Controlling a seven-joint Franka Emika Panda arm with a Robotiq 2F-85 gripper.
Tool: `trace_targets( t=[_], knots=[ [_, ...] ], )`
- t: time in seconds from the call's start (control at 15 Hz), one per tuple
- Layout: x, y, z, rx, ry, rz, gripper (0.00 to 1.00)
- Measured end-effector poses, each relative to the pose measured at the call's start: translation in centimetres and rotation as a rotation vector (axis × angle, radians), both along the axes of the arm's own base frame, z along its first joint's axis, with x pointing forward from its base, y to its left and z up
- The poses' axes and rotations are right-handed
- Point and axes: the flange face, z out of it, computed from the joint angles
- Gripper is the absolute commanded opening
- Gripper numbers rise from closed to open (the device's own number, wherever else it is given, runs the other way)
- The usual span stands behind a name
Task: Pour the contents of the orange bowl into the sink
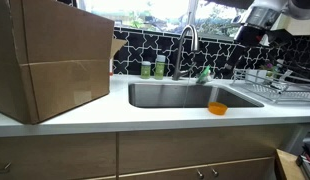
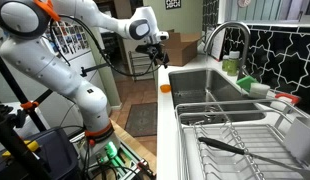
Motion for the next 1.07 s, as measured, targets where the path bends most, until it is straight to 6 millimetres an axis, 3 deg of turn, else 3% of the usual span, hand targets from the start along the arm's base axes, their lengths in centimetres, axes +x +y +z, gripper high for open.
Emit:
trace_targets(
  t=[0.53, 1.07],
  knots=[
    [0.1, -0.3, -0.2, -0.009, 0.004, 0.025, 1.0],
    [0.4, -3.6, -5.4, -0.007, 0.11, 0.135, 1.0]
  ],
)
